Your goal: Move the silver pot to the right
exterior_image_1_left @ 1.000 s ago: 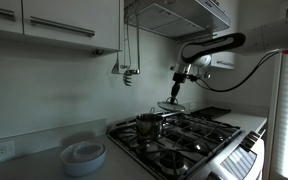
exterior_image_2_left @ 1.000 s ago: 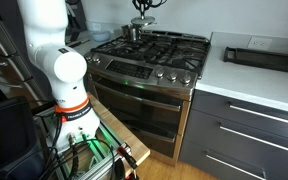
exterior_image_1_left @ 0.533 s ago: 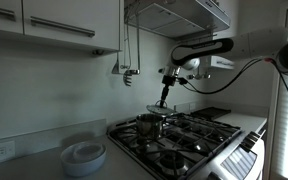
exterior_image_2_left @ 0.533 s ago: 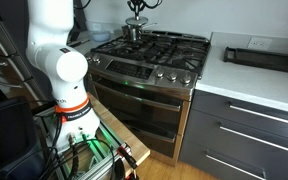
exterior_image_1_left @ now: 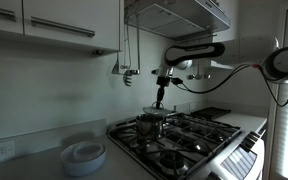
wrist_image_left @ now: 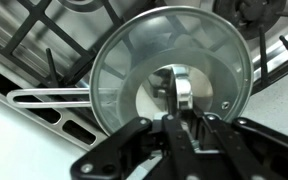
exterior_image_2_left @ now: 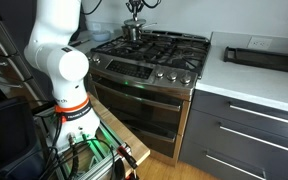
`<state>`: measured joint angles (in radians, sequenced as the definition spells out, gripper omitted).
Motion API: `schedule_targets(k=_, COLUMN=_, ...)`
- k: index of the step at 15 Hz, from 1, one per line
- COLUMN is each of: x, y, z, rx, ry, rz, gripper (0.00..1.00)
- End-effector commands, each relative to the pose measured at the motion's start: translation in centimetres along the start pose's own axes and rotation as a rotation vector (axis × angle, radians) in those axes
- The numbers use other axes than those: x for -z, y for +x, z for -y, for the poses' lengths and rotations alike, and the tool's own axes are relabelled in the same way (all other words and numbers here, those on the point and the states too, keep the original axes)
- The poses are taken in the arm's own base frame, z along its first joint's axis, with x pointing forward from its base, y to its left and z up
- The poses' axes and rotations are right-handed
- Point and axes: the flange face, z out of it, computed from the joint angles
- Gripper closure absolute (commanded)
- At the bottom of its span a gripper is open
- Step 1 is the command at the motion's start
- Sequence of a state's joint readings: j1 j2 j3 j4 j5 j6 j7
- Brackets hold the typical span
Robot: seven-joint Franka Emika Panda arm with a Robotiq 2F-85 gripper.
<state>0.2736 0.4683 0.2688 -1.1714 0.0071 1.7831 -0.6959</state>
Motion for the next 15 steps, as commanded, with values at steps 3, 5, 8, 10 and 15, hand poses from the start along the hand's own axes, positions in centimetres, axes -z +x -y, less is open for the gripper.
schedule_targets(k=3, x=0.4, y=2.4, z=0.8, rx=0.092, ry=-0.005, rz=-0.023, gripper=0.96)
schedule_targets(k=5, x=0.4, y=2.8, z=1.3, rx=0.122, ry=-0.002, rz=-0.024, gripper=0.96)
schedule_targets(k=8, x=0.2, y=3.4, z=2.0, rx=0.163, ry=-0.002, rz=-0.025, gripper=0.96)
schedule_targets(k=10, x=-0.1, y=3.7, z=2.3, rx=0.193, ry=-0.002, rz=-0.028, gripper=0.96)
schedule_targets(k=15, x=-0.8, y=4.1, z=2.6, rx=0.248, ry=-0.023, rz=-0.006, gripper=0.96)
